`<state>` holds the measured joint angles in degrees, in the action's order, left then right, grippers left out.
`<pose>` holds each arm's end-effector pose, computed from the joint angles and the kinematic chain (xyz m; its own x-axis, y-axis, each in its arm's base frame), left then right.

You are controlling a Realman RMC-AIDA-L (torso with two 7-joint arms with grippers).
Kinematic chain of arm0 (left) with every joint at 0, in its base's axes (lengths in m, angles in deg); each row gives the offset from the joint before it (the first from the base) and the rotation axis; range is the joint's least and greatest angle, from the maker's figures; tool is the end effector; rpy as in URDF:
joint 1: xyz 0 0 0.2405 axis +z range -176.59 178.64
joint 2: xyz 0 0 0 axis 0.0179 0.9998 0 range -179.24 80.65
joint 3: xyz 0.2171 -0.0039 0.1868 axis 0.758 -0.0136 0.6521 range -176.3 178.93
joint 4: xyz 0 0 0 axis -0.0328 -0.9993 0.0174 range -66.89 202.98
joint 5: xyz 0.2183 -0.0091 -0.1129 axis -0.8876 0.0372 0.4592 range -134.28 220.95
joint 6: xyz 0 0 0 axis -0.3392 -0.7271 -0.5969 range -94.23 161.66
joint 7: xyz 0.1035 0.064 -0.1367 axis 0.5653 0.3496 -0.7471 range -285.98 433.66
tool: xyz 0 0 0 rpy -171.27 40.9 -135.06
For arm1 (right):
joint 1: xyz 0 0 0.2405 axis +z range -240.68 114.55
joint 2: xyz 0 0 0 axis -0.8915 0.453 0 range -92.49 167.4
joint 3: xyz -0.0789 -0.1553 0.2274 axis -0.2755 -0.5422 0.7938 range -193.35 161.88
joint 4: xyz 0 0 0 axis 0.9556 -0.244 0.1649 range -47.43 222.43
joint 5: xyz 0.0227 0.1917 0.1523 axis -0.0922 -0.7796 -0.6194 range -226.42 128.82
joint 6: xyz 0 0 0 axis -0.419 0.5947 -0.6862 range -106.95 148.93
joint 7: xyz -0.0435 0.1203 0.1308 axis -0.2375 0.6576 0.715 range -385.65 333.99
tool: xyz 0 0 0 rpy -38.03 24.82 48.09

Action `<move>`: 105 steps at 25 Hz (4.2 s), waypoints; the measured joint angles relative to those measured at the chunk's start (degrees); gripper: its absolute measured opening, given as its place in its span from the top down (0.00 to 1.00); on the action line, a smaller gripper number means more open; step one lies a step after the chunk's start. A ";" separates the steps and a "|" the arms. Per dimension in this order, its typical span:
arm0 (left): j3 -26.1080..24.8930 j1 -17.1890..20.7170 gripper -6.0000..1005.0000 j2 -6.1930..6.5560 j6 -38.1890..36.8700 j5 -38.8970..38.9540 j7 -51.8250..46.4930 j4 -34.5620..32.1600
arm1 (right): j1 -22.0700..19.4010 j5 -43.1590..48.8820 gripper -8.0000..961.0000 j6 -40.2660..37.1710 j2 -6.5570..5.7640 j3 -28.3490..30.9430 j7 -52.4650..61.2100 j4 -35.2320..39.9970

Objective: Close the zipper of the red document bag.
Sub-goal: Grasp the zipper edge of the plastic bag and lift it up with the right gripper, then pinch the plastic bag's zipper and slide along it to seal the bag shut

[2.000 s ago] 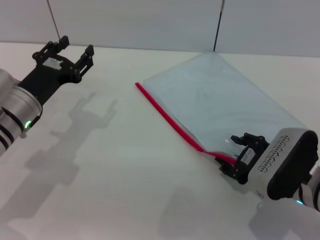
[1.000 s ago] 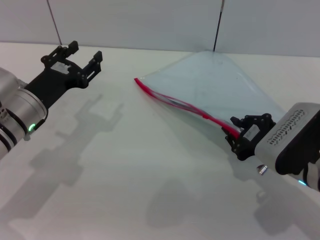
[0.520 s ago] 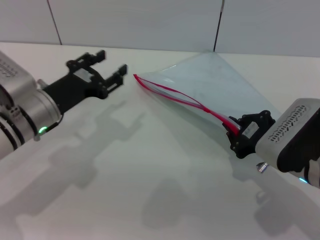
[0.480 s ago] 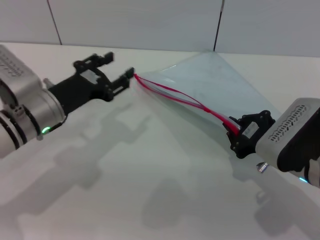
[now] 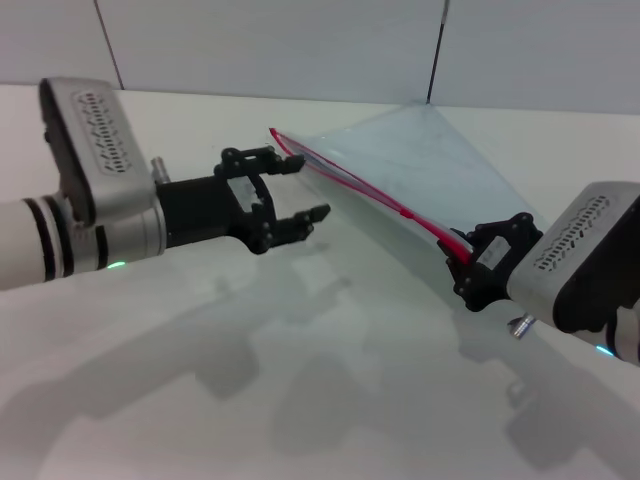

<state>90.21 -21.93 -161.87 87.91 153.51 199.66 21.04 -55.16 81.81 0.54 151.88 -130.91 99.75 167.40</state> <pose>-0.2538 0.4286 -0.0709 0.9338 -0.1206 0.3370 0.0898 -0.8324 -0.5468 0.2257 0.3792 -0.1214 0.9779 -0.1533 -0.1422 -0.2091 -0.7045 -0.6782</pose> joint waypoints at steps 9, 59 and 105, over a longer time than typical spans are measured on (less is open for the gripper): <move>-0.11 0.96 0.37 -0.56 -0.02 -16.99 -7.99 -12.64 | 0.42 -0.21 0.93 -1.71 0.01 0.40 0.02 0.44; 0.49 1.93 0.41 -3.70 -1.47 -24.46 2.85 -17.80 | 0.97 -0.45 0.94 -6.79 0.71 0.39 -2.22 4.29; 1.35 -1.29 0.50 -3.88 -3.00 -12.40 18.58 -6.41 | 1.59 -0.44 0.94 -6.79 0.85 0.69 -2.88 3.73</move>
<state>91.55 -23.23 -165.75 84.91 141.11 218.25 14.63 -53.57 81.37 -6.25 152.73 -130.22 96.87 171.13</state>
